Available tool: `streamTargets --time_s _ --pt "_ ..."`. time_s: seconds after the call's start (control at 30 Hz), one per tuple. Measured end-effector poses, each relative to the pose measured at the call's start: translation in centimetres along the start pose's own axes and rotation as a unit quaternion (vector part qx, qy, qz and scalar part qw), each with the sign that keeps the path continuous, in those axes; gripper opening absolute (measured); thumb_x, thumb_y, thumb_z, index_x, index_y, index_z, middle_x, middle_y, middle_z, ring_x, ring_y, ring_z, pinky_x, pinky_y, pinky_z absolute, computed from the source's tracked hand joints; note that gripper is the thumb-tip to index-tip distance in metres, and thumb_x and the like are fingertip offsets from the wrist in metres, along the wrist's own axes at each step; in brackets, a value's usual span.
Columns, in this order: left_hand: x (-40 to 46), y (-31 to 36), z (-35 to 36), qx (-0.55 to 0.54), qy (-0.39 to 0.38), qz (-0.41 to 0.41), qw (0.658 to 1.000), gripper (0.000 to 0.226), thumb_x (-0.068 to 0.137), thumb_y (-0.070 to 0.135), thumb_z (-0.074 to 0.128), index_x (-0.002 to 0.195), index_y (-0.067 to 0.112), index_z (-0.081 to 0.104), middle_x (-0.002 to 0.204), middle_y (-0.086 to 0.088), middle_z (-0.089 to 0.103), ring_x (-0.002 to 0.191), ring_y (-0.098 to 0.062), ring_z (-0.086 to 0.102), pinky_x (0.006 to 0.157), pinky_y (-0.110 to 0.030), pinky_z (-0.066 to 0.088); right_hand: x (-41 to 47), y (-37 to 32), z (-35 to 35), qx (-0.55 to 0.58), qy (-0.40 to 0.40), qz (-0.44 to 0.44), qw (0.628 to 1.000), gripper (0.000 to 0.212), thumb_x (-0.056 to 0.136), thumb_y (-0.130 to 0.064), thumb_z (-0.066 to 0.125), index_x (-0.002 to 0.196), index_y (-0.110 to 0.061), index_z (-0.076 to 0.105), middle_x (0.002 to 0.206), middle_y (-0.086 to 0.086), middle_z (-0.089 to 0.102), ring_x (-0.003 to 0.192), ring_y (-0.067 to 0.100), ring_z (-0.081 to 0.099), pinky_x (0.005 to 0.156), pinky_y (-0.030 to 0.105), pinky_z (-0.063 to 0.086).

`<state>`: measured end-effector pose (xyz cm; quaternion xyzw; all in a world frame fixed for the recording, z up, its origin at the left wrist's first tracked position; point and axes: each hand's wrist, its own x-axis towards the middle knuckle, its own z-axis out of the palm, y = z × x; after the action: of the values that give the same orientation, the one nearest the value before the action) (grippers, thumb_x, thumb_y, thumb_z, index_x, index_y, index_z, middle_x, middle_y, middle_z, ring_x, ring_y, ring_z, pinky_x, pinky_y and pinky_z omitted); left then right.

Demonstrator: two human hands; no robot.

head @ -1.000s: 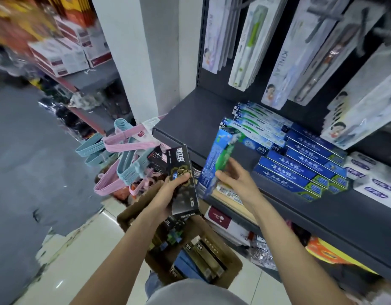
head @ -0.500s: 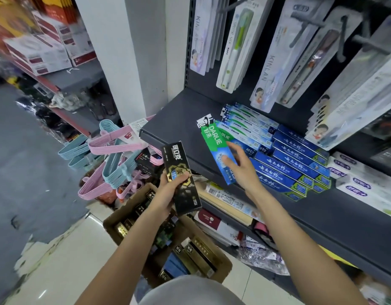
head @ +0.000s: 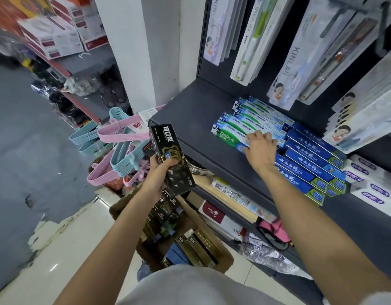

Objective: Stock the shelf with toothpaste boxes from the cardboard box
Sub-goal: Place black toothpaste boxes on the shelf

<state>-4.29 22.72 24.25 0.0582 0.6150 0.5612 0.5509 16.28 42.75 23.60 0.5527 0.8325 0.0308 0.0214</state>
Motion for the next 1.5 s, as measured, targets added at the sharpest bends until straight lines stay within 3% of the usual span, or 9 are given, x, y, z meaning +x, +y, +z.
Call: streamTargets --time_s 0.13,0.23,0.43,0.73,0.9,1.07,1.23,1.37,1.5 --pt "0.1 0.4 0.8 0.002 -0.016 0.008 1.0 0.051 0.086 0.017 0.063 0.127 0.029 0.036 0.116 -0.009 0.059 0.103 -0.026 0.059 0.09 -0.044 0.049 -0.8 1.2 -0.1 -0.032 0.004 0.02 0.999 0.042 0.092 -0.029 0.057 0.127 -0.009 0.049 0.127 0.013 0.051 0.116 0.035 0.047 0.093 0.048 0.038" --pt "0.1 0.5 1.3 0.017 -0.031 0.02 0.999 0.055 0.085 0.018 0.064 0.131 0.033 0.037 0.116 -0.005 0.059 0.103 -0.022 0.058 0.092 -0.044 0.048 -1.9 -0.5 -1.3 0.087 0.054 -0.054 0.993 0.038 0.092 -0.026 0.056 0.128 -0.015 0.052 0.128 0.009 0.05 0.116 0.028 0.044 0.094 0.042 0.036" --pt "0.3 0.8 1.4 -0.026 -0.058 0.021 0.998 0.045 0.086 0.018 0.064 0.124 0.034 0.046 0.114 -0.005 0.064 0.108 -0.025 0.06 0.094 -0.049 0.048 -5.4 -9.2 -5.8 0.491 -0.166 -0.109 0.848 0.039 0.089 -0.024 0.062 0.127 -0.02 0.053 0.121 -0.002 0.057 0.104 0.009 0.057 0.086 0.025 0.05" --pt "0.1 1.5 0.5 -0.142 -0.089 0.064 0.984 0.038 0.095 0.016 0.051 0.132 0.019 0.046 0.123 -0.01 0.063 0.113 -0.027 0.059 0.101 -0.048 0.044 -6.7 -13.5 -5.5 0.447 -0.132 -0.148 0.873 0.072 0.082 -0.034 0.069 0.142 -0.032 0.029 0.137 -0.003 0.047 0.125 0.013 0.046 0.104 0.035 0.041" --pt "0.8 1.2 0.7 -0.202 -0.075 0.08 0.973 0.047 0.096 0.016 0.049 0.141 0.017 0.037 0.128 -0.008 0.06 0.114 -0.019 0.059 0.093 -0.03 0.051 -6.0 -14.9 -5.0 0.452 -0.177 -0.102 0.869 0.083 0.076 -0.041 0.073 0.143 -0.032 0.024 0.14 -0.005 0.047 0.126 0.014 0.045 0.104 0.037 0.041" --pt "3.7 2.6 -0.9 0.085 -0.002 0.124 0.989 0.049 0.079 0.067 0.055 0.119 0.038 0.054 0.12 0.005 0.063 0.112 -0.011 0.058 0.104 -0.038 0.042 -2.7 -14.9 -5.1 0.527 -0.208 -0.081 0.82 0.057 0.082 -0.028 0.071 0.131 -0.038 0.045 0.121 -0.01 0.061 0.113 0.008 0.056 0.098 0.029 0.046" --pt "7.2 4.0 -2.9 0.162 0.03 0.158 0.974 0.058 0.073 0.055 0.068 0.12 0.022 0.06 0.116 0.005 0.067 0.108 -0.01 0.061 0.099 -0.031 0.044 0.5 -15.9 -4.0 0.447 -0.155 -0.147 0.869 0.056 0.082 -0.018 0.07 0.129 -0.037 0.047 0.119 -0.013 0.059 0.109 0.006 0.055 0.095 0.027 0.043" --pt "10.5 5.0 -4.3 0.31 0.108 0.258 0.909 0.048 0.088 0.036 0.062 0.129 0.015 0.053 0.129 -0.001 0.059 0.121 -0.016 0.051 0.098 -0.028 0.038 3.9 -16.9 -2.8 0.289 -0.03 -0.172 0.941 0.055 0.084 -0.014 0.067 0.13 -0.033 0.045 0.121 0.003 0.056 0.112 0.019 0.053 0.093 0.035 0.041" --pt "15.8 6.4 -6.9 0.542 0.096 0.362 0.752 0.046 0.091 0.037 0.055 0.135 0.024 0.048 0.136 0.002 0.053 0.13 -0.02 0.04 0.106 -0.035 0.025 10.7 -17.2 -0.5 0.158 0.062 -0.195 0.966 0.059 0.086 -0.008 0.062 0.139 -0.026 0.042 0.121 0.012 0.051 0.104 0.033 0.053 0.091 0.04 0.043"
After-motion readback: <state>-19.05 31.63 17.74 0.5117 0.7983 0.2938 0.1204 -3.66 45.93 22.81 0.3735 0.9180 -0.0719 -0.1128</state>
